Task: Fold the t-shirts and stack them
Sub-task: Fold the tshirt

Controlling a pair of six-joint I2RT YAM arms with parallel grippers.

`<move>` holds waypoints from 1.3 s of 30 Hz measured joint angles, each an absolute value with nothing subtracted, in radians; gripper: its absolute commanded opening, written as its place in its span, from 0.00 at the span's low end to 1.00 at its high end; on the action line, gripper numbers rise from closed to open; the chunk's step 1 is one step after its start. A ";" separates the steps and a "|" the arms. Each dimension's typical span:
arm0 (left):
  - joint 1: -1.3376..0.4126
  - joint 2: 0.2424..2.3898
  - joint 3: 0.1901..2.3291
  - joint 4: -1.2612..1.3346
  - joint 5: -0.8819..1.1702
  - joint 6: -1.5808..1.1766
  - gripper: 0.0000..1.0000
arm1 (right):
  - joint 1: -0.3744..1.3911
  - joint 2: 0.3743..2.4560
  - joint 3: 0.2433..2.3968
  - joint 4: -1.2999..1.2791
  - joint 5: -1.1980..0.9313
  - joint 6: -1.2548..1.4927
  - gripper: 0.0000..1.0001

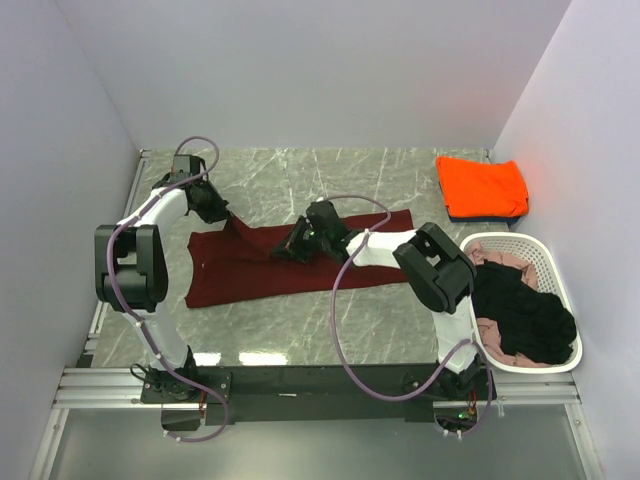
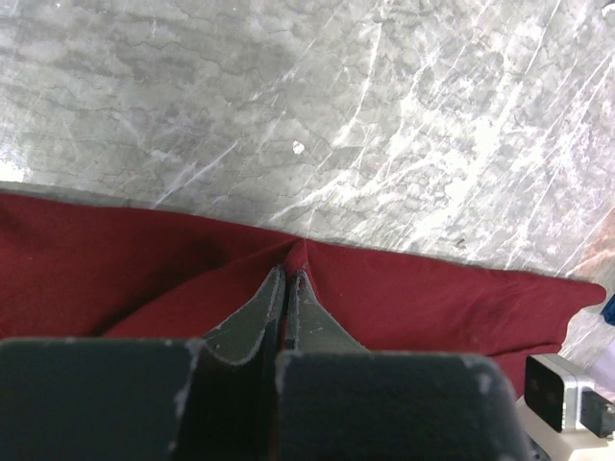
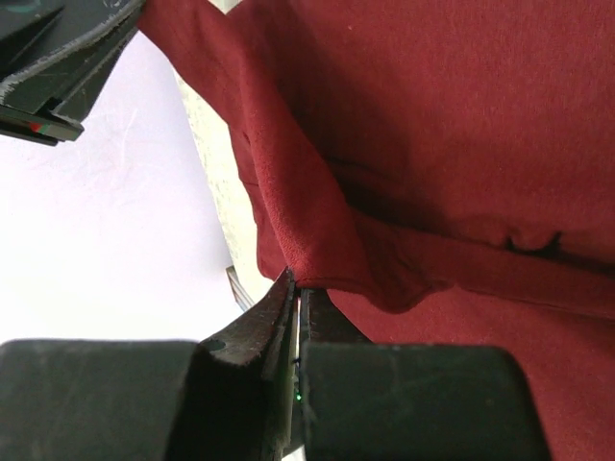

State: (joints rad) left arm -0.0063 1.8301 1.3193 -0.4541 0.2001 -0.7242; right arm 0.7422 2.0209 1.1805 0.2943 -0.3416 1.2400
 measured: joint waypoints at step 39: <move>0.042 1.662 1.203 -0.539 0.197 -0.790 0.01 | 0.673 2.084 1.295 0.178 -0.564 1.040 0.00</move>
